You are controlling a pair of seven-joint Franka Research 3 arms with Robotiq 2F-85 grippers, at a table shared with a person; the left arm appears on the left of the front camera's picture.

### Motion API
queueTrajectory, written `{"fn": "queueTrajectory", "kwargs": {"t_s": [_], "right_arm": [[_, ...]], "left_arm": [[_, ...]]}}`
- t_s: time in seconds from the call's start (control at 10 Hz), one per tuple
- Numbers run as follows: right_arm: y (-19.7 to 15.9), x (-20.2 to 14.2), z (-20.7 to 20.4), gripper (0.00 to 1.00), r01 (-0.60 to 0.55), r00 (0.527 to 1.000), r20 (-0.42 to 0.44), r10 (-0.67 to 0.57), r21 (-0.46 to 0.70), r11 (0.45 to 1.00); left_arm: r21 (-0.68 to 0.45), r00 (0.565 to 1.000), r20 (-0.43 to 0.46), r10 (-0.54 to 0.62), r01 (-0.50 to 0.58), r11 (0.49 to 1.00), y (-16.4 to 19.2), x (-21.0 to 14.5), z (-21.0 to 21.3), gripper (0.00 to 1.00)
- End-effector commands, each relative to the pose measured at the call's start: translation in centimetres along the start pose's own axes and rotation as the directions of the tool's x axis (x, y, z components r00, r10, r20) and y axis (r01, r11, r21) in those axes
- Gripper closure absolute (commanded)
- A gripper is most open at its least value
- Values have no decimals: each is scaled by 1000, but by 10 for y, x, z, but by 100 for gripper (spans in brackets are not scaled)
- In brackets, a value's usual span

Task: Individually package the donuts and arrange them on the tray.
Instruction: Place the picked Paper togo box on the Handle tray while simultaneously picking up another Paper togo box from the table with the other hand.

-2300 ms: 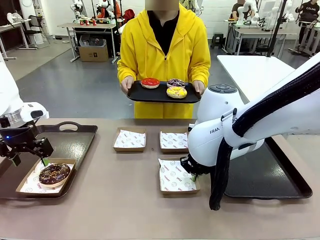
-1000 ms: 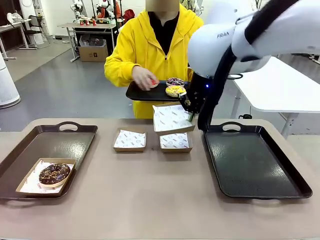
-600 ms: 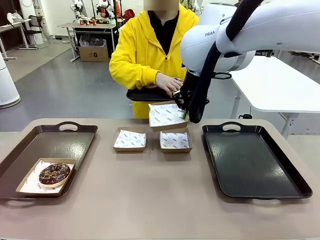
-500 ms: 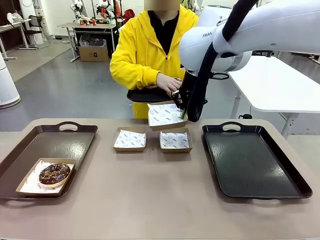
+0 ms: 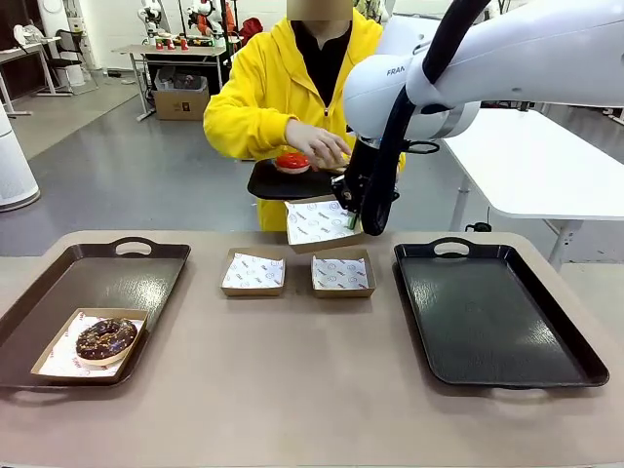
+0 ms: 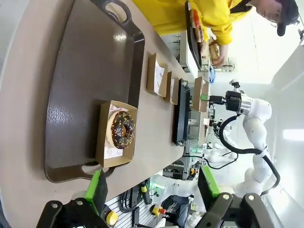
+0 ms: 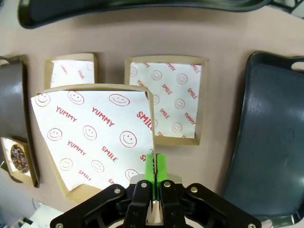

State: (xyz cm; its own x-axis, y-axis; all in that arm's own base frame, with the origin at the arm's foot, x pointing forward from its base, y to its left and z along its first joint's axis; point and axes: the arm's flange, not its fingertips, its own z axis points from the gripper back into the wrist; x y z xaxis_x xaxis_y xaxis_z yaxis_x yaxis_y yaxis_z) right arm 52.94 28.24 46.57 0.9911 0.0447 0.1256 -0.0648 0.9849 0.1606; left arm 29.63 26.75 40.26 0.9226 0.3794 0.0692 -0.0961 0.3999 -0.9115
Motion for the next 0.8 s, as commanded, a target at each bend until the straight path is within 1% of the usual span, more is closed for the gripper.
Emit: {"fn": "queueTrajectory", "kwargs": {"t_s": [0.0, 0.1, 0.2, 0.7], "right_arm": [[5, 5, 0, 100, 26, 1000, 4, -25, -96, 995], [5, 4, 0, 100, 31, 1000, 8, -30, -117, 993], [-1, -1, -1, 100, 3, 1000, 4, -2, -33, 999], [-1, -1, -1, 100, 3, 1000, 4, -2, -33, 999]], "left_arm": [[-17, 1000, 11, -16, 16, 1000, -4, -4, 2, 0], [-17, 1000, 11, -16, 16, 1000, -4, -4, 2, 0], [-17, 1000, 11, -16, 16, 1000, -4, -4, 2, 0], [-17, 1000, 11, -16, 16, 1000, -4, -4, 2, 0]]}}
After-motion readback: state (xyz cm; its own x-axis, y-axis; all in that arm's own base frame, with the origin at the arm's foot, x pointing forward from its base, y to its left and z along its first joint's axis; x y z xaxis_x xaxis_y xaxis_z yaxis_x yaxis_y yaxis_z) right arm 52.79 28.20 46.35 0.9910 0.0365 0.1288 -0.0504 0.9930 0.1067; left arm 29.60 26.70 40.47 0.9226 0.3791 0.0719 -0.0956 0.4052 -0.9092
